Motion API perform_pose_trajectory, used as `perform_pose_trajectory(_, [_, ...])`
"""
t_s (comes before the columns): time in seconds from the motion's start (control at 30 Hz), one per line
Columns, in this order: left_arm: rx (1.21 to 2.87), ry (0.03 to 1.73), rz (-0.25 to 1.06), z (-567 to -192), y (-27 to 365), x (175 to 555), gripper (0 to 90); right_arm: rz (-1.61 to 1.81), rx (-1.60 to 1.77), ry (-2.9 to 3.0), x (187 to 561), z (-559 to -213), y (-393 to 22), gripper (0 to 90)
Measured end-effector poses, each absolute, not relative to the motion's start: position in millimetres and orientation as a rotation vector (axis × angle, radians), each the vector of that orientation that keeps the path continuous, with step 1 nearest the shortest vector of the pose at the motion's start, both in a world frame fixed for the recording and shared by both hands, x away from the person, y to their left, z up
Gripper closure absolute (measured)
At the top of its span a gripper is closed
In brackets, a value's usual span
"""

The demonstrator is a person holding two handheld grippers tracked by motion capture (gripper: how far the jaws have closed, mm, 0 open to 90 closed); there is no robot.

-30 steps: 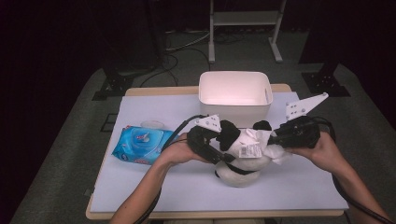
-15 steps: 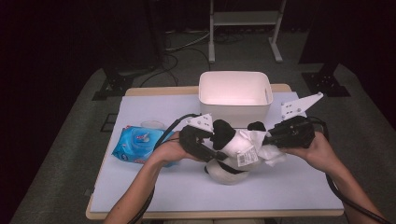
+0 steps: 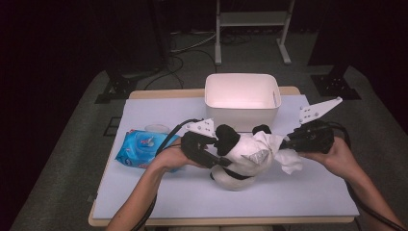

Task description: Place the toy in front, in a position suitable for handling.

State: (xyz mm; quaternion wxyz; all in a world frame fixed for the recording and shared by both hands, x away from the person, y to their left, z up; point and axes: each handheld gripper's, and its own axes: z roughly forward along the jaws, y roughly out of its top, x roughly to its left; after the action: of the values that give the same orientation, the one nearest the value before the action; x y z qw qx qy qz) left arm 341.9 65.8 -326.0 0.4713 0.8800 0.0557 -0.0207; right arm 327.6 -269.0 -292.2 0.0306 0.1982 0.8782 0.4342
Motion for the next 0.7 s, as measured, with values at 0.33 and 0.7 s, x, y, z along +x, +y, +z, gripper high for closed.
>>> perform_pose_trajectory(0.33, [2.157, 0.108, -0.064, -325.1, 60.3, 338.9, 42.8, 1.327, 0.661, 2.665, 338.6, -289.0, -273.2, 84.5])
perform_pose_trajectory(0.7, [2.181, 0.103, -0.041, -319.8, 56.5, 340.0, 43.1, 1.327, 0.591, 2.685, 336.6, -277.5, -254.5, 84.5])
